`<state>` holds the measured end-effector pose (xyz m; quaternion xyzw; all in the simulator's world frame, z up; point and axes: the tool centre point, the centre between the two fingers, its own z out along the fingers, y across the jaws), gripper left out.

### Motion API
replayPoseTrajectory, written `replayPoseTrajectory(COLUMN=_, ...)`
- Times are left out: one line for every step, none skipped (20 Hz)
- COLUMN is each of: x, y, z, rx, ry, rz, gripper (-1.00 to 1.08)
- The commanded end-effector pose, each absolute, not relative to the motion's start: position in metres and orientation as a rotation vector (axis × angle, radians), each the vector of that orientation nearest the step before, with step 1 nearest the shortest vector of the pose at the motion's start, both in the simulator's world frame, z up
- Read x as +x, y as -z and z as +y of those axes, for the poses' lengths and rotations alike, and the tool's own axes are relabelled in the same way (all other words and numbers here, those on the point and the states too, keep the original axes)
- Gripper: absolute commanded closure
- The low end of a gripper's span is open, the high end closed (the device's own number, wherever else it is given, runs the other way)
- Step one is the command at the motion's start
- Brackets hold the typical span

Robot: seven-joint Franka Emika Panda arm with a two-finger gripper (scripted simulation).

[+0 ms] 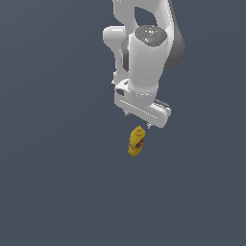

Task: Pick up the object and move it to a goal position.

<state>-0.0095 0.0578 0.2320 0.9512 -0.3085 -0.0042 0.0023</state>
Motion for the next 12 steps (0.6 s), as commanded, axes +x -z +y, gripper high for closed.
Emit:
replayPoseTrajectory(x=-0.0061, y=-0.2278, z=0.0611, rx=2.968, ry=0.008, rz=-1.022, gripper=-0.92)
replayPoseTrajectory(x=-0.0051, y=-0.2264, z=0.0622, rx=2.962, ry=0.006, rz=-1.039, gripper=-0.92)
replayPoseTrajectory(x=-0.0041, y=-0.2251, z=0.0632, rx=2.958, ry=0.005, rz=-1.054, gripper=-0.92)
replayPoseTrajectory(x=-0.0034, y=-0.2240, z=0.0641, rx=2.953, ry=0.004, rz=-1.067, gripper=-0.92)
replayPoseTrajectory(x=-0.0027, y=-0.2231, z=0.0649, rx=2.950, ry=0.003, rz=-1.078, gripper=-0.92)
replayPoseTrajectory(x=-0.0021, y=-0.2223, z=0.0655, rx=2.947, ry=0.002, rz=-1.088, gripper=-0.92)
replayPoseTrajectory(x=-0.0016, y=-0.2216, z=0.0660, rx=2.944, ry=0.001, rz=-1.095, gripper=-0.92)
replayPoseTrajectory(x=-0.0012, y=-0.2211, z=0.0665, rx=2.942, ry=0.001, rz=-1.101, gripper=-0.92)
replayPoseTrajectory(x=-0.0010, y=-0.2207, z=0.0667, rx=2.940, ry=0.000, rz=-1.106, gripper=-0.92)
replayPoseTrajectory(x=-0.0008, y=-0.2205, z=0.0670, rx=2.940, ry=0.000, rz=-1.108, gripper=-0.92)
replayPoseTrajectory(x=-0.0008, y=-0.2204, z=0.0669, rx=2.939, ry=0.000, rz=-1.109, gripper=-0.92)
replayPoseTrajectory(x=-0.0012, y=-0.2207, z=0.0667, rx=2.941, ry=0.001, rz=-1.103, gripper=-0.92)
